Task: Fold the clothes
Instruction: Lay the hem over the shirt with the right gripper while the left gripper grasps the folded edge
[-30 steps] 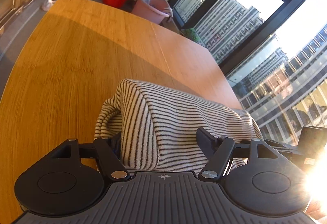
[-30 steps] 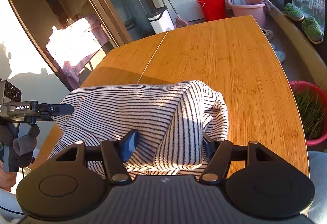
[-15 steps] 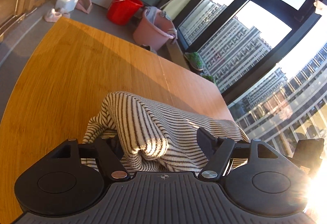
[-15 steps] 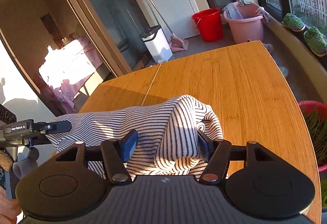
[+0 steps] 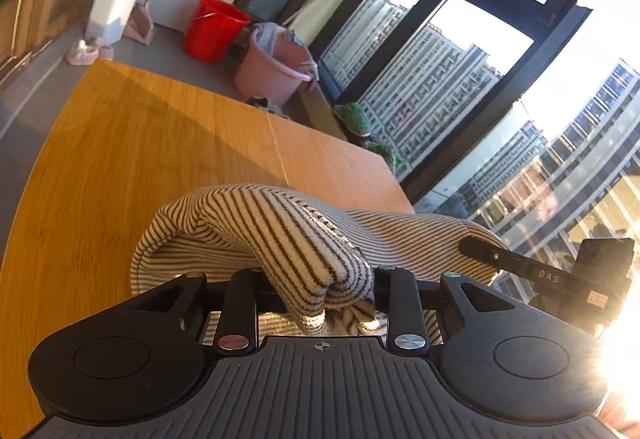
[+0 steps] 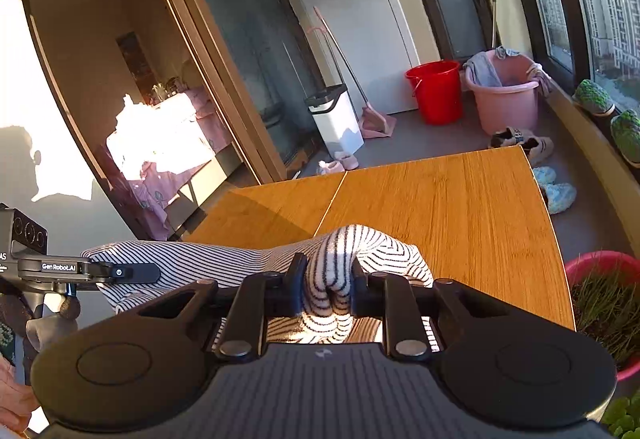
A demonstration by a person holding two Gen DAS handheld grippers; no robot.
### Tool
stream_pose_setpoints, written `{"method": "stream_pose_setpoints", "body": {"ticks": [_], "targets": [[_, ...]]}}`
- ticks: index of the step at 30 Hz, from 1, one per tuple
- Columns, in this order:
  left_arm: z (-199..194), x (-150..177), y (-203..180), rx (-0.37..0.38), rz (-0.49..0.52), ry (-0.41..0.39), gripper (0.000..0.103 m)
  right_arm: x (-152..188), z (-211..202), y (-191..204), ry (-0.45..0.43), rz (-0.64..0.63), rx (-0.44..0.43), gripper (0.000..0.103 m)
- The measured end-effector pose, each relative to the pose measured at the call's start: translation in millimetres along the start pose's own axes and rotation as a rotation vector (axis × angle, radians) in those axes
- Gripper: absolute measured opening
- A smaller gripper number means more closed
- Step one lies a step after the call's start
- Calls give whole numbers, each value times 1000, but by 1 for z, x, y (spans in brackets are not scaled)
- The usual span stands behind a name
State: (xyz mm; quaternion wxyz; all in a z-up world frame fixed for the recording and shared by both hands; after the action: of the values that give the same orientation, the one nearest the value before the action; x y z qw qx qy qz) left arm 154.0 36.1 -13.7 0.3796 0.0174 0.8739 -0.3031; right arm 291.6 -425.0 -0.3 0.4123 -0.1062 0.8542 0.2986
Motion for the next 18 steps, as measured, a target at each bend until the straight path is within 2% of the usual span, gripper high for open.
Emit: {"method": "stream_pose_setpoints", "body": {"ticks": [2, 5, 8, 10, 12, 14, 18], "targets": [[-2, 20, -3, -4, 10, 44, 32, 15, -11, -1, 23, -8, 2, 20], [7, 51, 7, -22, -24, 152, 38, 41, -13, -11, 83, 12, 42, 22], [3, 59, 16, -11, -58, 152, 44, 59, -12, -21, 116, 52, 77, 28], [-4, 51, 18, -21, -59, 106, 56, 62, -16, -22, 106, 73, 64, 29], [-8, 43, 20, -14, -64, 80, 71, 60, -19, -20, 92, 80, 42, 42], [-8, 40, 22, -8, -76, 74, 72, 58, -17, -18, 91, 81, 25, 53], [10, 51, 25, 8, -106, 128, 69, 60, 3, -13, 104, 81, 31, 55]]}}
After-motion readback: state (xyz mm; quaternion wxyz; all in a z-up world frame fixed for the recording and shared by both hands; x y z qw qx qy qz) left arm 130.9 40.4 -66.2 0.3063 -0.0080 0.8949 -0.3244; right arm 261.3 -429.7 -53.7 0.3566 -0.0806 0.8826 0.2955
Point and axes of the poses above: each gripper's, at about its wrist camera, not at the fingertips, and z roughly the way its jaws point, y to its left, x to its underside, the point moved 1 cm from there along z, roughly the way its jaws point, and after that the axes turned 3 degrees about z, right-handed, at the moved point
